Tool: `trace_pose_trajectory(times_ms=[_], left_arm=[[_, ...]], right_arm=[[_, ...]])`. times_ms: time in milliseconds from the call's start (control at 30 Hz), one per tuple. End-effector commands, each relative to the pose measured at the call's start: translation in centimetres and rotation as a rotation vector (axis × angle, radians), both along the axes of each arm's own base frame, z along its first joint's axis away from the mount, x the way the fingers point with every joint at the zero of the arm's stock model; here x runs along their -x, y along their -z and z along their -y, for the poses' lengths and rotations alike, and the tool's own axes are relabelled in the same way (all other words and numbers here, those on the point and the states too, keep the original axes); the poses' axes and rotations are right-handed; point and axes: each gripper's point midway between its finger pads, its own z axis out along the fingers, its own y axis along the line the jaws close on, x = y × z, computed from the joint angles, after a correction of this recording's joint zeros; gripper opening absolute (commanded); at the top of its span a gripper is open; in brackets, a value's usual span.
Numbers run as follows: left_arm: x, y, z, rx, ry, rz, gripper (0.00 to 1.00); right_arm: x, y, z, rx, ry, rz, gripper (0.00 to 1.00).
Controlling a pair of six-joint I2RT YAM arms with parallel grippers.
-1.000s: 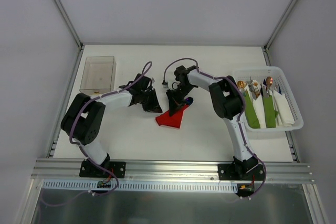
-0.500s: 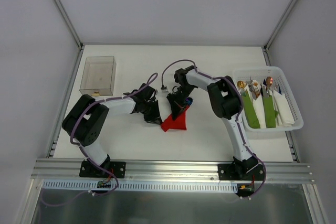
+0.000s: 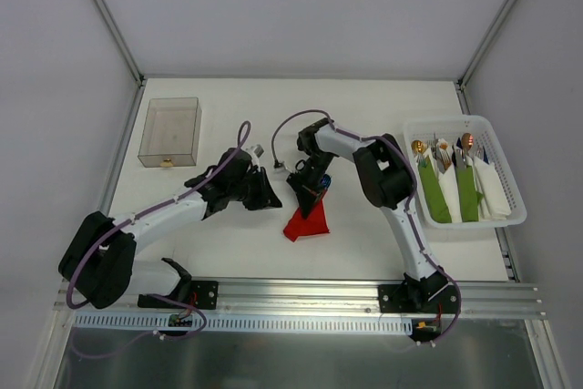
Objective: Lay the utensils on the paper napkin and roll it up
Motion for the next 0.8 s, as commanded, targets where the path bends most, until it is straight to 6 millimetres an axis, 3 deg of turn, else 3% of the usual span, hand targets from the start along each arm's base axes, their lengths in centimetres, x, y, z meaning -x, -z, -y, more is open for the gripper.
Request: trace_pose_trajectory(times_ms=[0, 433, 767], left_arm=[[-0.2, -0.7, 1.8, 0.103, 0.028, 0.008, 0.03], [1.3, 3.5, 4.8, 0.237, 0.055, -0.152, 0.02], [1.9, 4.0, 6.4, 0.382, 0.079, -0.191, 0.02]], right_arm=[[0.1, 0.7, 0.6, 0.023, -0.081, 0.031, 0.03], [-0.2, 1.2, 0.2, 0.039, -0.056, 0.011, 0.03], [-0.3, 1.7, 0.2, 0.048, -0.055, 0.010, 0.03]])
